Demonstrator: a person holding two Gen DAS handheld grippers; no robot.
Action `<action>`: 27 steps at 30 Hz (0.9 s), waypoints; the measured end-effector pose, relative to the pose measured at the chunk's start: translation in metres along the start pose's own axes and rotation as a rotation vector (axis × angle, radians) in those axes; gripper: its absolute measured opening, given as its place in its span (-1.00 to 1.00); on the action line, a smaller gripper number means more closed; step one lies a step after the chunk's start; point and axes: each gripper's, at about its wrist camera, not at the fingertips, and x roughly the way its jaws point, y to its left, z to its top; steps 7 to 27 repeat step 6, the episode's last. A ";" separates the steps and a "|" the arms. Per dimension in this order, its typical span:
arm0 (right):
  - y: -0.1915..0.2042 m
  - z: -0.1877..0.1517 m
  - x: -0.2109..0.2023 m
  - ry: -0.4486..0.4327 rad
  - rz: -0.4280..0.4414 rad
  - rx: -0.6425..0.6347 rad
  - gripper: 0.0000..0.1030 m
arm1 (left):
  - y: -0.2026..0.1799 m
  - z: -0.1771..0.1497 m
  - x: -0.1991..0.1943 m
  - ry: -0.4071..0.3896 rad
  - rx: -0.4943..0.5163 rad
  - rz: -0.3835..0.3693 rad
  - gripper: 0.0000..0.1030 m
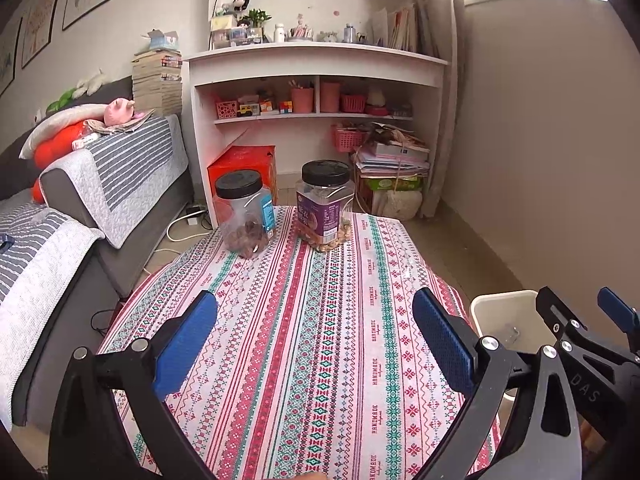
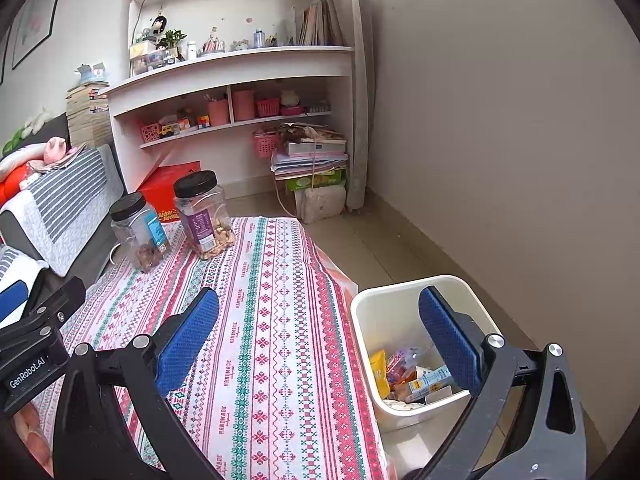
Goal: Collect trash
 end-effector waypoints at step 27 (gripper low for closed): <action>0.001 0.000 -0.002 -0.012 -0.002 0.002 0.86 | -0.001 0.000 0.002 0.015 -0.011 -0.003 0.86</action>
